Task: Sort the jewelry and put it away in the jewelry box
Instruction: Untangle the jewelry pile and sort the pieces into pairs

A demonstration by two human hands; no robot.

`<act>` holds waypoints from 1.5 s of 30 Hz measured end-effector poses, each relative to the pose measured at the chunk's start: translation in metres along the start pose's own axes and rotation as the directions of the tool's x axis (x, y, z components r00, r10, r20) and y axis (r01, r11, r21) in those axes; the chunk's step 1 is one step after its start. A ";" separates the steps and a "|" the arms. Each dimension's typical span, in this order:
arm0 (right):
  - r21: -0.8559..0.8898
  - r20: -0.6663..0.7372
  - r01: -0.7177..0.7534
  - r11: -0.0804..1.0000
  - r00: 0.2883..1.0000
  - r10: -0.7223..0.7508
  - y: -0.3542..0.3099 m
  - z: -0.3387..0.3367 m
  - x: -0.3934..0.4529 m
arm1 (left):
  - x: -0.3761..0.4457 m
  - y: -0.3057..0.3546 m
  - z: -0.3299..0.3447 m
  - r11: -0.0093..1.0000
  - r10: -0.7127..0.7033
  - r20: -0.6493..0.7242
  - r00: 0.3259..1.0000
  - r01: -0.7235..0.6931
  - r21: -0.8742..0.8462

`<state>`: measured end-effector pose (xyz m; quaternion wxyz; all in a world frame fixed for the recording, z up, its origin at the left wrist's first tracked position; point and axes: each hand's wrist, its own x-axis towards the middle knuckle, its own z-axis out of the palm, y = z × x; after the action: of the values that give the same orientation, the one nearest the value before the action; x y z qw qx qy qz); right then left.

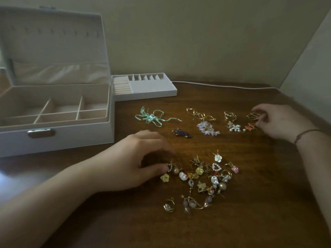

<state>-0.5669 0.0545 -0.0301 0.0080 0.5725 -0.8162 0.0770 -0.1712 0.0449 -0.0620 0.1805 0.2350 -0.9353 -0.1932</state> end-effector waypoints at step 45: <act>0.243 0.195 0.780 0.577 0.544 -0.816 -0.109 -0.008 -0.082 | -0.001 0.007 -0.004 0.994 0.104 0.192 0.976 -0.108 0.012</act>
<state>-0.4376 0.0961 -0.0181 -0.1120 0.8850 -0.4508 0.0332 -0.1712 0.0498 -0.0554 0.0972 0.1670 -0.9617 -0.1945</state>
